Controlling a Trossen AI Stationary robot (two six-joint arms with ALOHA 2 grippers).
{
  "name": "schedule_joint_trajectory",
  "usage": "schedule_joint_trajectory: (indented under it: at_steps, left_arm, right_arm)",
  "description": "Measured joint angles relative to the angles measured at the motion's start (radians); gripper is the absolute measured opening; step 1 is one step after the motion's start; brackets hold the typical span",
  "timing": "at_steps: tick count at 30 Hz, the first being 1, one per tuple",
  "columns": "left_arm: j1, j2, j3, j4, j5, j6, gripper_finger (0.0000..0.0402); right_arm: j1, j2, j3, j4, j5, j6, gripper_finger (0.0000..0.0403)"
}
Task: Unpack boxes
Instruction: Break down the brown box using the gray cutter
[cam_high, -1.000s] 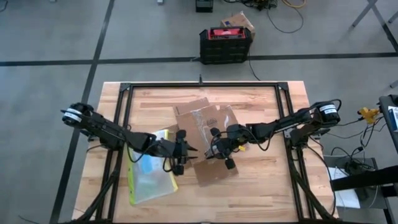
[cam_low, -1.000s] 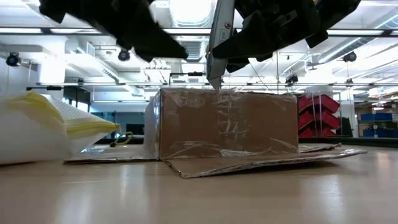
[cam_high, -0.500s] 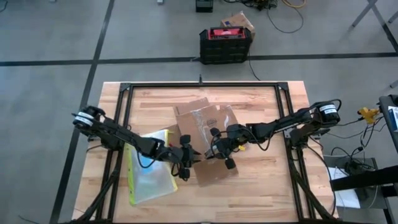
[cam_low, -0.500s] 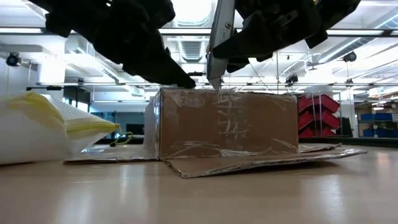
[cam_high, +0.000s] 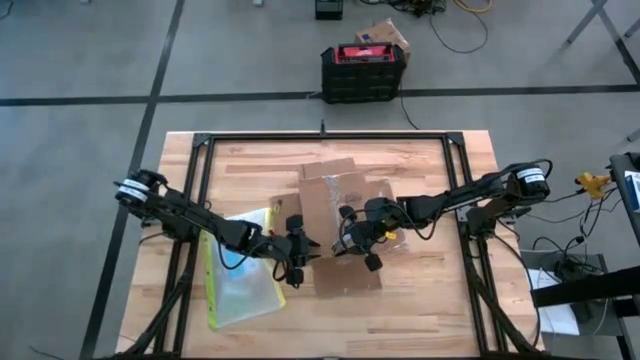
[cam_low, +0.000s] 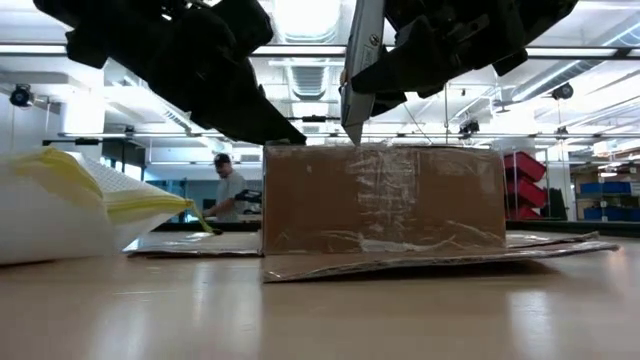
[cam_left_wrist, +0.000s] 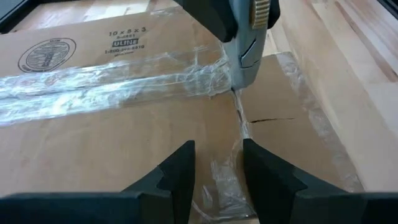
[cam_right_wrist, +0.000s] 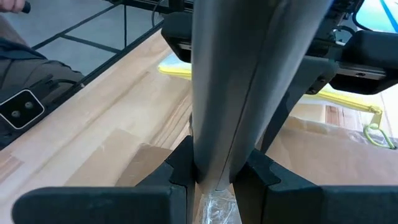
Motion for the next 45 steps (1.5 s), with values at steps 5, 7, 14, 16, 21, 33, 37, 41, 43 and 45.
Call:
schedule_joint_trajectory:
  at_steps: [5,7,14,16,21,33,37,41,43,45]
  left_arm:
    - [0.000,0.001,-0.016,0.015,-0.010,-0.037,0.0119]
    - [0.000,0.001,-0.023,0.018,-0.010,-0.049,0.0119]
    - [-0.001,0.001,-0.032,0.025,-0.015,-0.040,0.0119]
    - [-0.001,0.002,-0.032,0.026,-0.017,-0.035,0.0119]
    - [0.000,0.002,-0.032,0.027,-0.021,-0.032,0.0119]
    - [0.007,0.002,-0.032,0.023,-0.023,-0.065,0.0119]
    - [0.008,0.002,-0.032,0.023,-0.019,-0.065,0.0119]
    - [0.008,0.002,-0.033,0.022,-0.019,-0.072,0.0119]
    - [0.009,0.002,-0.034,0.021,-0.020,-0.078,0.0119]
    - [0.010,0.002,-0.035,0.013,-0.020,-0.078,0.0119]
  right_arm:
    - [0.007,-0.002,0.000,-0.005,0.024,0.034,0.0056]
    - [0.016,-0.003,0.000,-0.006,0.043,0.034,0.0056]
    - [0.035,-0.010,-0.004,-0.012,0.084,0.046,0.0056]
    - [0.035,-0.017,-0.005,-0.023,0.084,0.055,0.0055]
    - [0.042,-0.052,-0.017,-0.055,0.097,0.060,0.0055]
    - [0.130,-0.081,-0.031,-0.084,0.334,0.165,0.0055]
    - [0.138,-0.083,-0.039,-0.081,0.348,0.189,0.0055]
    - [0.150,-0.102,-0.046,-0.089,0.374,0.197,0.0055]
    - [0.158,-0.114,-0.048,-0.102,0.396,0.207,0.0055]
    - [0.165,-0.129,-0.049,-0.123,0.419,0.220,0.0055]
